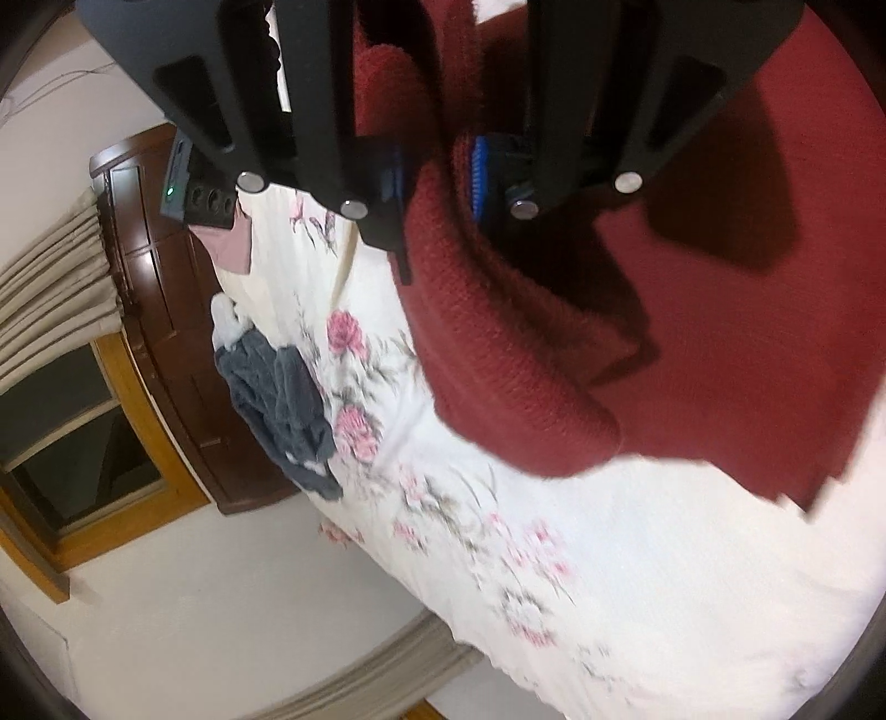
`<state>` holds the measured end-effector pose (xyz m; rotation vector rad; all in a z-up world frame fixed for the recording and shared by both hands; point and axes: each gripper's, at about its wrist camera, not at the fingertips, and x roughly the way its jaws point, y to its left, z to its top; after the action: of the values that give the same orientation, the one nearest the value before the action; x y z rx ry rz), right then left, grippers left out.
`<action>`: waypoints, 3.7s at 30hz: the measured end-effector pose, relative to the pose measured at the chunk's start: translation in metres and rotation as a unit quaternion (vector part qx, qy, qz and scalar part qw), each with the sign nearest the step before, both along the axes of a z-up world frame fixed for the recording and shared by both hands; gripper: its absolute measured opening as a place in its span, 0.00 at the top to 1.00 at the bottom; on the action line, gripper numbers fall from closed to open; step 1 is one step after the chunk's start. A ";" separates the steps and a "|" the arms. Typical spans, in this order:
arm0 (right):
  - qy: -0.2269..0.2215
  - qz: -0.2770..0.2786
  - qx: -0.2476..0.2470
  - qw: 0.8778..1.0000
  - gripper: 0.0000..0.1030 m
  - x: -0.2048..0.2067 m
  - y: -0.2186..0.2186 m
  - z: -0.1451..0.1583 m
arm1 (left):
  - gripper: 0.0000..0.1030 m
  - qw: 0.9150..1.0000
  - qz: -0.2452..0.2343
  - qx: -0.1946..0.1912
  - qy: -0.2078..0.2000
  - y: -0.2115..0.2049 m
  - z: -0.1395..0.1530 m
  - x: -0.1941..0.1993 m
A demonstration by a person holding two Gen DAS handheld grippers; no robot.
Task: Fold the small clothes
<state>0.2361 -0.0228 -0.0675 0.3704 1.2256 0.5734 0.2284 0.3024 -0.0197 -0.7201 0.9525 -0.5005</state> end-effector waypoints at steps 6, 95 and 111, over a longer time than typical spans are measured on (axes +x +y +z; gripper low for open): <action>-0.005 0.028 0.009 1.000 0.60 -0.003 0.031 0.001 | 0.86 0.999 0.029 0.034 0.005 0.054 0.006 -0.005; 0.079 0.049 0.100 0.991 0.21 0.065 0.131 -0.069 | 0.25 0.988 -0.083 0.075 0.102 0.119 -0.101 0.015; 0.036 0.077 0.123 0.989 0.59 0.026 0.090 0.008 | 0.62 0.993 -0.080 -0.052 0.071 0.082 -0.068 -0.028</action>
<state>0.2618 0.0674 -0.0598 0.5101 1.2624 0.8540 0.2006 0.3843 -0.0877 -0.7834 1.1297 -0.6504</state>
